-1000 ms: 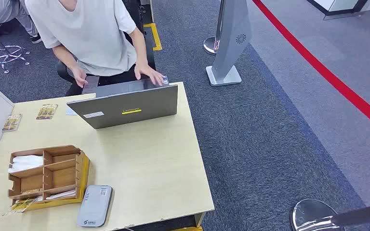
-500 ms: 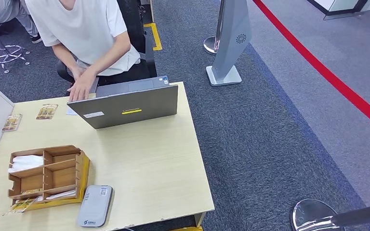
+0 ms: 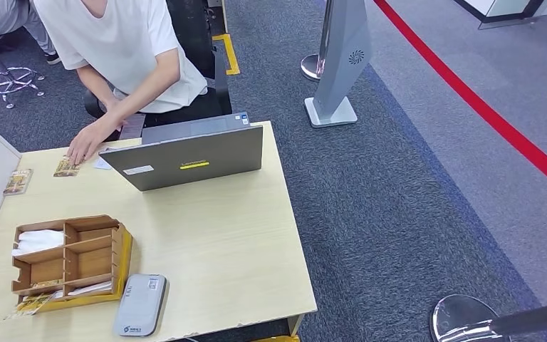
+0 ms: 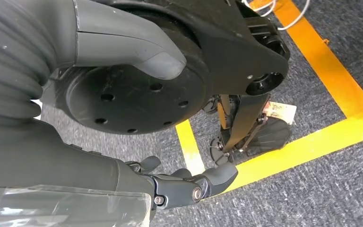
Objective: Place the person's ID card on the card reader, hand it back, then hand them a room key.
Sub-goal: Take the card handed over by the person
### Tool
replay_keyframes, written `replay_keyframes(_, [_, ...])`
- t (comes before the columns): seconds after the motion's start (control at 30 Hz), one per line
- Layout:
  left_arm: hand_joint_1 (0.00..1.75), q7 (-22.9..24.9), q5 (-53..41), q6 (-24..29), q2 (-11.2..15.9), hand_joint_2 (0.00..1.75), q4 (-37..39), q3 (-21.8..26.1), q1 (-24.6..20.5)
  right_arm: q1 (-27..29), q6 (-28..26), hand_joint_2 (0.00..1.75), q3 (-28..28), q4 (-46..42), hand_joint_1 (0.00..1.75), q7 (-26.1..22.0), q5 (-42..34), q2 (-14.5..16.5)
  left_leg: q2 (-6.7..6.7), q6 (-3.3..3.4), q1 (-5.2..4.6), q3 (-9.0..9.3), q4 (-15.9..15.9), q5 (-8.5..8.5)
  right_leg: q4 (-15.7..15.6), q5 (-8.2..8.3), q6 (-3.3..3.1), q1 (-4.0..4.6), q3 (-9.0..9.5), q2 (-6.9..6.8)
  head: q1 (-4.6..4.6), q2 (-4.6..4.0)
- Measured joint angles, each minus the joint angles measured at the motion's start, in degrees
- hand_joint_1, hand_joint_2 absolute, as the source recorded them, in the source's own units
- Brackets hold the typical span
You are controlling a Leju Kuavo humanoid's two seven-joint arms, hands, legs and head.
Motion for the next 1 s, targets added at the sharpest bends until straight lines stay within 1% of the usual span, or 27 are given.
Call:
replay_keyframes(0.2, [0.0,-4.32,1.03,2.4,-1.95,1.75,0.0,8.23,-1.48,-1.65,-1.85,1.75,4.32,2.07,0.0,-1.2,-7.85,1.65,0.0,0.0,0.0,0.0,0.0,0.0,0.0,0.0,0.0,0.0,0.0,-0.01,-0.01,0.0])
replay_keyframes(0.37, [0.0,-8.12,2.59,3.08,-3.39,1.75,0.0,14.58,-2.55,-2.75,-2.99,1.75,8.03,3.83,0.0,-2.07,-13.69,2.66,-0.01,0.0,0.0,-0.01,0.0,0.01,0.0,0.0,0.0,0.0,-0.01,-0.03,0.1,0.0])
replay_keyframes(0.5, [0.0,-12.14,4.52,2.25,-4.52,1.75,0.0,19.48,-3.37,-3.51,-3.83,1.75,11.29,5.25,0.0,-2.97,-19.1,2.94,-0.01,0.01,-0.01,-0.01,0.0,0.01,0.0,0.0,0.0,-0.02,0.0,-0.04,0.11,0.0])
replay_keyframes(0.63, [0.0,-16.1,6.93,-0.18,-5.44,1.75,-0.14,23.53,-3.87,-4.19,-4.35,1.75,14.25,6.54,0.0,-3.91,-24.03,3.28,-0.01,0.01,-0.02,0.0,0.0,0.01,0.0,0.0,0.0,-0.02,0.0,-0.06,0.1,0.0])
replay_keyframes(0.73, [0.0,-18.95,9.48,-2.46,-6.12,1.75,-1.14,25.52,-3.92,-4.72,-4.71,1.75,16.33,7.51,0.0,-4.7,-27.47,3.48,-0.03,0.01,-0.01,-0.01,0.0,0.01,0.01,0.0,0.0,-0.02,0.01,-0.09,0.09,0.0])
replay_keyframes(0.8, [0.0,-20.54,11.59,-3.47,-6.46,1.75,-2.53,25.95,-3.58,-4.98,-4.95,1.75,17.47,8.03,0.0,-5.14,-29.42,3.56,-0.03,0.01,-0.01,-0.01,0.0,0.01,0.01,0.0,0.0,-0.01,0.02,-0.11,0.09,0.0])
replay_keyframes(0.9, [0.0,-21.72,14.9,-3.3,-6.69,1.75,-5.96,25.7,-2.4,-5.24,-5.22,1.75,18.55,8.57,0.0,-5.51,-31.1,3.6,-0.04,0.0,0.0,0.0,0.0,0.01,0.02,-0.01,-0.01,-0.01,0.02,-0.12,0.08,0.0])
replay_keyframes(1.0, [0.0,-21.85,17.81,-1.86,-6.86,1.75,-10.46,25.31,-1.07,-5.48,-5.48,1.75,19.48,8.99,0.0,-5.63,-32.01,3.66,-0.1,0.0,0.0,0.0,0.0,0.01,0.02,-0.03,-0.03,0.0,0.02,-0.17,0.09,0.0])
